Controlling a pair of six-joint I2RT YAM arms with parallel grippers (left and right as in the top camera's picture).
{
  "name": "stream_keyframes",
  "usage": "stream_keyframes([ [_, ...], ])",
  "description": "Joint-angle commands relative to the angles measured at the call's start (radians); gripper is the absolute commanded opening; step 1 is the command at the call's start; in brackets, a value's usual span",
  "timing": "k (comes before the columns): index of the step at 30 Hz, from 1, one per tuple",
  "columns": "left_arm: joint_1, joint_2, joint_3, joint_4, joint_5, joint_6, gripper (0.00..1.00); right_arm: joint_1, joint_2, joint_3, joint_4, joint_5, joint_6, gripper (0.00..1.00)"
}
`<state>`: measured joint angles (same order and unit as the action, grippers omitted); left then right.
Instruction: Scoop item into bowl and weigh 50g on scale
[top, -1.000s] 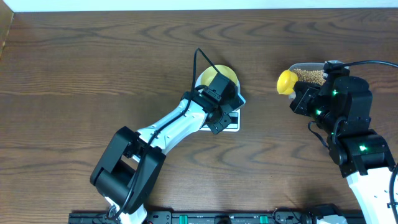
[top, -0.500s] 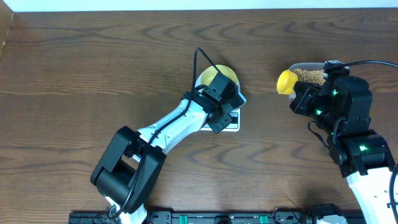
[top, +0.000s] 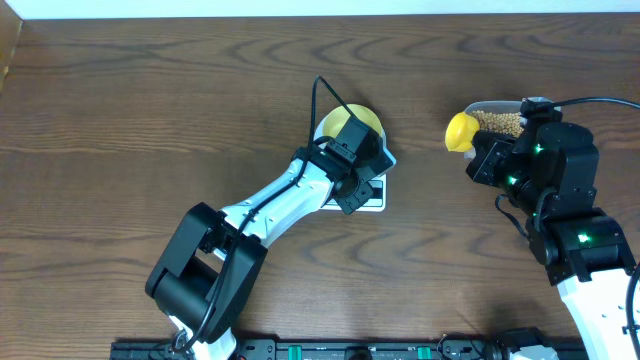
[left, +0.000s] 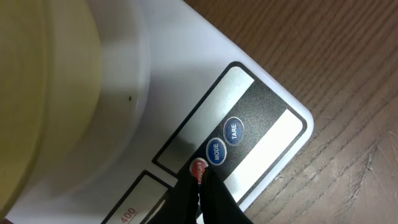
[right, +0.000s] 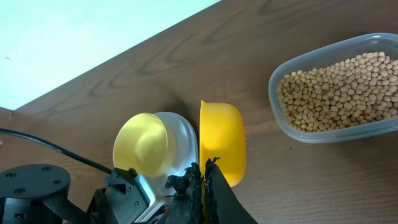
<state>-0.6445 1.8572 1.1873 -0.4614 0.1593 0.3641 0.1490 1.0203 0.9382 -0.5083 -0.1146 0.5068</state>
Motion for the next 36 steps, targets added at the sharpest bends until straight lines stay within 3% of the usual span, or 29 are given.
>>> stream_keyframes([
  [1,-0.002,0.023,-0.004,0.008,0.005,0.010,0.08,-0.004,0.001,0.023,-0.001,0.011,-0.015,0.01],
  [36,-0.002,0.051,-0.004,0.038,-0.018,0.010,0.08,-0.004,0.001,0.023,0.000,0.011,-0.015,0.01],
])
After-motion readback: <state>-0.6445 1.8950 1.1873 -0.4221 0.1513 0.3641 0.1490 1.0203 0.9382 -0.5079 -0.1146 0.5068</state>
